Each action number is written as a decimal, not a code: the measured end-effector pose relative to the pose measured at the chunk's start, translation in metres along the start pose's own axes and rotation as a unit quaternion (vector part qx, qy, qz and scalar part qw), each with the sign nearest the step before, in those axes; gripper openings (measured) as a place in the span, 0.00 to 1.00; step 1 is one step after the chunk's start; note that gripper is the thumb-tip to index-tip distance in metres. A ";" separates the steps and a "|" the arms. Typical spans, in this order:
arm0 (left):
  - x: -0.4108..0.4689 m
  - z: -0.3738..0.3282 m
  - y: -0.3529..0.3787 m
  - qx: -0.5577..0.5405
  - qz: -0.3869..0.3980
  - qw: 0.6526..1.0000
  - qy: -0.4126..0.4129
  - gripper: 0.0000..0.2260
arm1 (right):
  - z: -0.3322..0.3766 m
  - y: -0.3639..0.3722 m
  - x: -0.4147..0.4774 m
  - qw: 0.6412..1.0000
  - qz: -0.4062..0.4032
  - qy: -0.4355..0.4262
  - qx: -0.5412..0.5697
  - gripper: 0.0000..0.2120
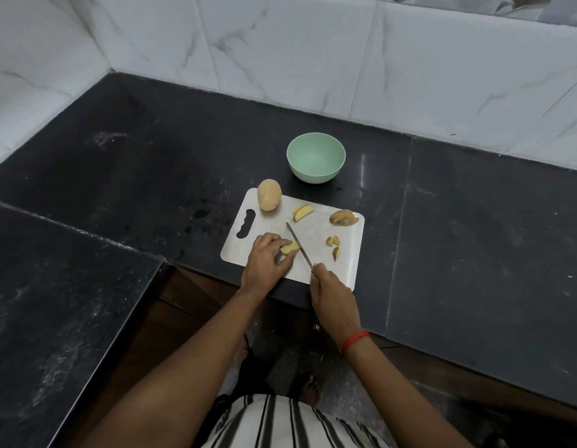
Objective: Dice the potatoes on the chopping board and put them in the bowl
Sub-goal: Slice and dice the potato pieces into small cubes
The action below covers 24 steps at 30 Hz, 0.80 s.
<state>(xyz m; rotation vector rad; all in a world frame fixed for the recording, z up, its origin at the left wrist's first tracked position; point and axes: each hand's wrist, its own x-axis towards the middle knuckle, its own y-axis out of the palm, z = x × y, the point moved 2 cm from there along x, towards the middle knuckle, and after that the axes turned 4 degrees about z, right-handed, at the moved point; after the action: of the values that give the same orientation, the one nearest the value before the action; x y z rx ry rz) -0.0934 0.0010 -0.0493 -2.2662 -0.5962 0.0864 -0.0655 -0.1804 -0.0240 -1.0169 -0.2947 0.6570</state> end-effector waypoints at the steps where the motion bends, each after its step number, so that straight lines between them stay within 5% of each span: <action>1: 0.000 0.000 0.000 0.001 0.001 1.000 -0.002 0.14 | 0.000 -0.001 0.000 1.000 -0.001 0.000 0.000 0.07; 20: 0.001 0.001 0.002 0.008 0.009 1.000 -0.007 0.14 | -0.017 -0.008 -0.016 0.996 0.082 0.010 -0.024 0.09; 24: 0.000 0.001 0.001 0.007 0.001 1.000 -0.002 0.14 | -0.031 -0.012 -0.052 0.999 0.038 0.022 -0.013 0.05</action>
<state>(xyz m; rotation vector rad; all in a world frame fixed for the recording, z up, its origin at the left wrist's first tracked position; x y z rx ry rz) -0.0929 0.0010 -0.0505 -2.2541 -0.5944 0.0946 -0.0856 -0.2392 -0.0262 -1.0707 -0.2269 0.6996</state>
